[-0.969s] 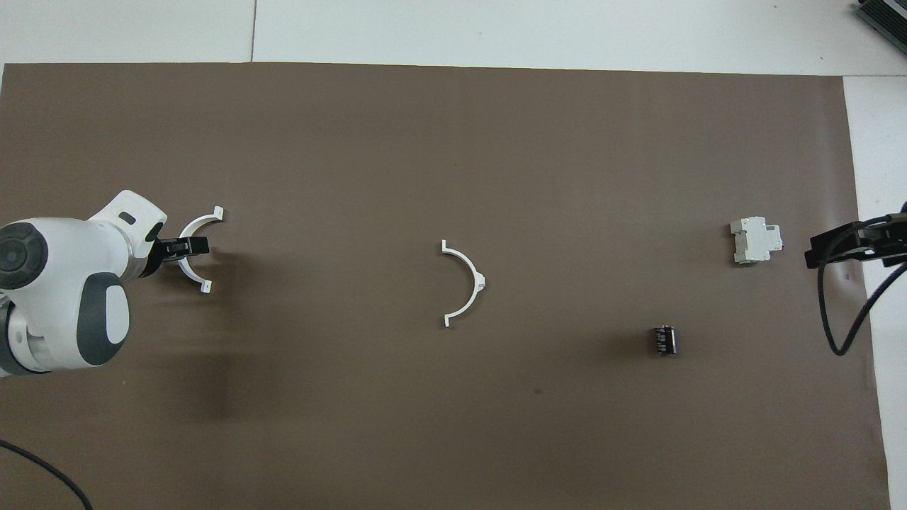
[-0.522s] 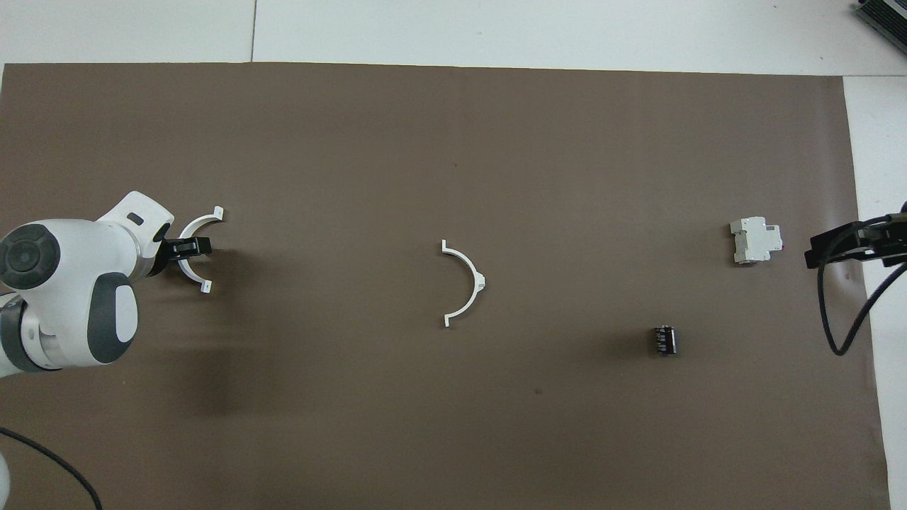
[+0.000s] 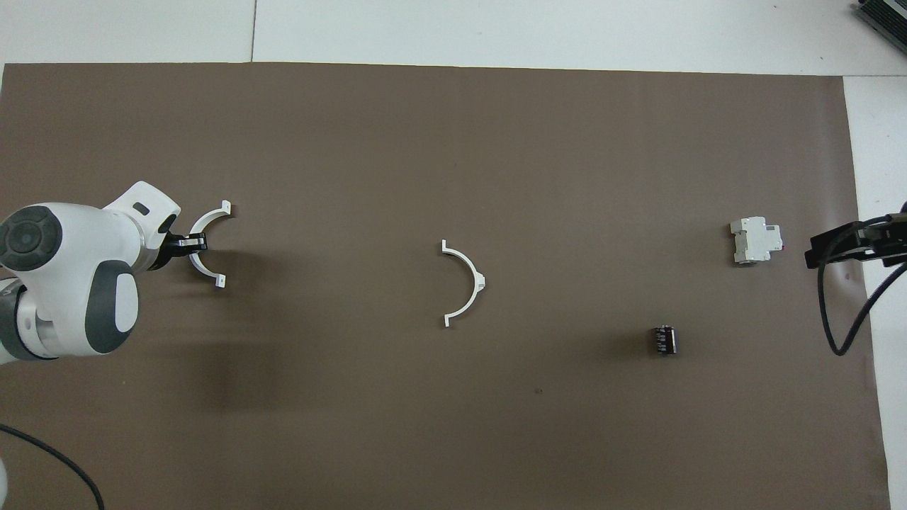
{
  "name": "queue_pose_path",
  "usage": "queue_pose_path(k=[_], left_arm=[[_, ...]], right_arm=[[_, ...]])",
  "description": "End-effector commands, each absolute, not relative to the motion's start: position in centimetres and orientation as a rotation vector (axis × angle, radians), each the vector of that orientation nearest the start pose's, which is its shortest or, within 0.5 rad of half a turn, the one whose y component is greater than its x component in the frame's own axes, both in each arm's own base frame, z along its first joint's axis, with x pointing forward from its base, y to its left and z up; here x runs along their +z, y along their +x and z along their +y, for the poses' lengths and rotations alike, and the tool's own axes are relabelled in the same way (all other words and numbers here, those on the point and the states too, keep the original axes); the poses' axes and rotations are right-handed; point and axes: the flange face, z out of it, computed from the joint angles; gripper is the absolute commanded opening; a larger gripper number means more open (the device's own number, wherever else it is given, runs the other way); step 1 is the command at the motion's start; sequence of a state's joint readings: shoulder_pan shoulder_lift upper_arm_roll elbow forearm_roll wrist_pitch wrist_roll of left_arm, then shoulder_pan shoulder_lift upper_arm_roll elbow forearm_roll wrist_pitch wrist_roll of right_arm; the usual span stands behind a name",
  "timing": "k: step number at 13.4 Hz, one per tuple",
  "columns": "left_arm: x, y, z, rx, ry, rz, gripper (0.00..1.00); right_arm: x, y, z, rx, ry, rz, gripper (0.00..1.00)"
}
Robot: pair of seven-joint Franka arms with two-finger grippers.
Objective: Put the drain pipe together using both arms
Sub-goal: 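Lift and carry the clamp half toward the placed half with the left gripper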
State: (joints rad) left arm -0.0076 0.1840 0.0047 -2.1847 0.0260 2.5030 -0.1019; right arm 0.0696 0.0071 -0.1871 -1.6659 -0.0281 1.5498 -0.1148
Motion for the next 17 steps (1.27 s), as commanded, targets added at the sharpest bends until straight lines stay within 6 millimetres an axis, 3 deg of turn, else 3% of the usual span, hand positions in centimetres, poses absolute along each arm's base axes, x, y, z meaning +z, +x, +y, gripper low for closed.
queue_pose_path(k=[1, 2, 4, 9, 13, 15, 17], left_arm=[[35.2, 56.4, -1.9, -0.175, -3.120, -0.128, 0.00], [35.6, 56.1, -3.7, -0.176, -3.123, -0.171, 0.00], [35.7, 54.8, -9.8, -0.143, -3.128, -0.244, 0.00], [35.9, 51.3, -21.2, -0.148, -3.130, -0.488, 0.00], [35.0, 48.1, -28.3, -0.147, -3.130, -0.604, 0.00], [34.7, 47.7, -30.1, -0.161, -3.138, -0.633, 0.00], [33.1, 46.8, -32.1, -0.148, -3.141, -0.575, 0.00]], right_arm=[[57.5, 54.2, -6.9, 0.173, -3.148, -0.017, 1.00], [57.5, 54.2, -6.9, 0.173, -3.148, -0.017, 1.00], [57.5, 54.2, -6.9, 0.173, -3.148, -0.017, 1.00], [58.6, 55.1, -5.8, 0.100, -3.156, 0.051, 1.00], [59.4, 55.1, -5.4, 0.093, -3.149, 0.047, 1.00], [59.1, 55.0, -5.7, 0.081, -3.149, 0.062, 1.00], [59.2, 55.0, -6.1, 0.077, -3.150, 0.071, 1.00]])
